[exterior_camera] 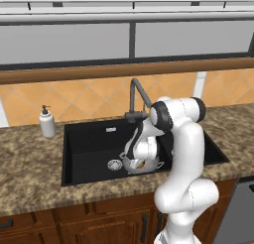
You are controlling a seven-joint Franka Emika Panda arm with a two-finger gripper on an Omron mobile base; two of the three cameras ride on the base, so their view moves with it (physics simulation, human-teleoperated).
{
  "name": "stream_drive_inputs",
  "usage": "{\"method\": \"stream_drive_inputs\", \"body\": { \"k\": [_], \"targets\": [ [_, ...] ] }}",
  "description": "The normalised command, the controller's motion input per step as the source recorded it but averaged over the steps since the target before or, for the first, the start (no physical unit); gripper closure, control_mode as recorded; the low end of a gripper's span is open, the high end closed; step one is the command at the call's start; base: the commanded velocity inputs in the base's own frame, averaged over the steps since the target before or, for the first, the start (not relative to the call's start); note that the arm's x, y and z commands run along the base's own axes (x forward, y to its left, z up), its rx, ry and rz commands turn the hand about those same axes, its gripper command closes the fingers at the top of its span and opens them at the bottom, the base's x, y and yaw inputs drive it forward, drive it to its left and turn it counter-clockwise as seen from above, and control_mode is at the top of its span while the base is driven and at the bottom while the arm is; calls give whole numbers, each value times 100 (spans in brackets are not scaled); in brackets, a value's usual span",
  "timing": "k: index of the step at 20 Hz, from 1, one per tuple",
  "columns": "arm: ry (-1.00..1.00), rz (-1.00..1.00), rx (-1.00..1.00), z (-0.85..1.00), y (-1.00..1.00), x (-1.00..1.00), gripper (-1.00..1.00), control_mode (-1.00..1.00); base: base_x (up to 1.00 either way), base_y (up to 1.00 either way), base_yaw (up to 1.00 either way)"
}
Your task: Put the colander in the sink, put the pear in the colander, and turn on the sink faucet and pour water over the colander.
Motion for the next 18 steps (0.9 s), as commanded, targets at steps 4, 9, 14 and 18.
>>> {"method": "stream_drive_inputs", "body": {
  "k": [4,9,14,18],
  "targets": [
    [-6,0,0,0,0,-6,-100,-100,0,0,0],
    [-3,0,0,10,0,-24,-100,-100,0,0,0],
    [0,0,0,44,0,-15,-100,-100,0,0,0],
    [-5,-2,3,96,-14,-17,-100,-100,0,0,0]
  ]
}}
